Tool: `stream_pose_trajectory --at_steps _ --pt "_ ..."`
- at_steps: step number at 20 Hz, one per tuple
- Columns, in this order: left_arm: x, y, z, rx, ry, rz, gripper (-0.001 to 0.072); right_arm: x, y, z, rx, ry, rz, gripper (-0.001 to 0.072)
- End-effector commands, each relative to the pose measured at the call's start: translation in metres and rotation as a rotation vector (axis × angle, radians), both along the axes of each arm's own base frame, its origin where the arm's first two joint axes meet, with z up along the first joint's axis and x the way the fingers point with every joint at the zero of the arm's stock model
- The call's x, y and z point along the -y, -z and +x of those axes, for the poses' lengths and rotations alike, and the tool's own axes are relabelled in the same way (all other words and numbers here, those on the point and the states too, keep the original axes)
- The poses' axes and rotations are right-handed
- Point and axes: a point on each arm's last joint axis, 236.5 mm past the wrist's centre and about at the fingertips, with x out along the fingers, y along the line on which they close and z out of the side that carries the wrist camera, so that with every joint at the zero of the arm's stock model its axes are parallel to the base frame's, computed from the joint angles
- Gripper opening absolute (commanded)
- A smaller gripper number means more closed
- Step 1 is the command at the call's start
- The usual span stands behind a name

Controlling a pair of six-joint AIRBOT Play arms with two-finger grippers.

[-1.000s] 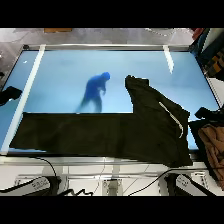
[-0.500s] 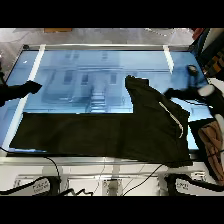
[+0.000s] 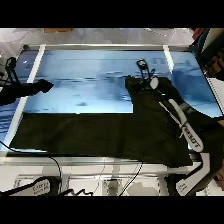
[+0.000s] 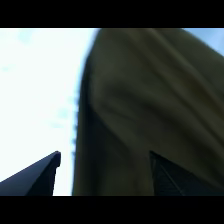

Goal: Fold the clothes and pants, and hang the long-sleeved shirts on hangers.

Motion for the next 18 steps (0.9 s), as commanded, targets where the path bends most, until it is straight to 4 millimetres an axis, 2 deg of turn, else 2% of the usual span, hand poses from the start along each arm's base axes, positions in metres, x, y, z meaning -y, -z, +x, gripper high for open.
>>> stream_pose_trajectory --at_steps 1,3,6,9,12,13,14,15,16,18 --pt "0.003 -0.001 0.0 0.002 0.006 0.001 0.0702 -0.032 0.023 0.011 -0.018 -0.049 -0.015 0.059" --pt "0.003 -0.001 0.0 0.001 0.006 0.0 0.0702 -0.036 0.029 0.014 -0.029 -0.056 -0.018 0.059" --pt "0.003 -0.001 0.0 0.001 0.006 0.0 0.0701 -0.036 0.045 0.002 -0.097 -0.069 -0.032 0.0555" --pt "0.003 0.001 0.0 -0.001 0.006 0.0 0.0701 -0.035 0.059 0.001 -0.123 -0.051 -0.027 0.0552" --pt "0.003 0.002 0.001 -0.004 0.006 -0.001 0.0702 -0.029 0.078 -0.001 -0.162 -0.007 -0.035 0.0477" --pt "0.003 0.002 0.001 -0.004 0.006 -0.001 0.0702 -0.026 0.082 -0.001 -0.17 0.011 -0.043 0.0407" --pt "0.003 0.002 0.001 -0.004 0.006 -0.001 0.0702 -0.023 0.082 0.002 -0.164 0.03 -0.047 0.0271" --pt "0.003 0.002 0.001 -0.004 0.006 -0.001 0.0701 -0.022 0.078 0.004 -0.152 0.029 -0.053 0.0072" --pt "0.003 0.002 0.001 -0.004 0.006 -0.001 0.0701 -0.022 0.072 0.009 -0.134 0.028 -0.056 0.0027" --pt "0.003 0.002 0.001 -0.004 0.006 -0.001 0.0701 -0.024 0.052 0.016 -0.111 0.024 -0.052 0.0026"
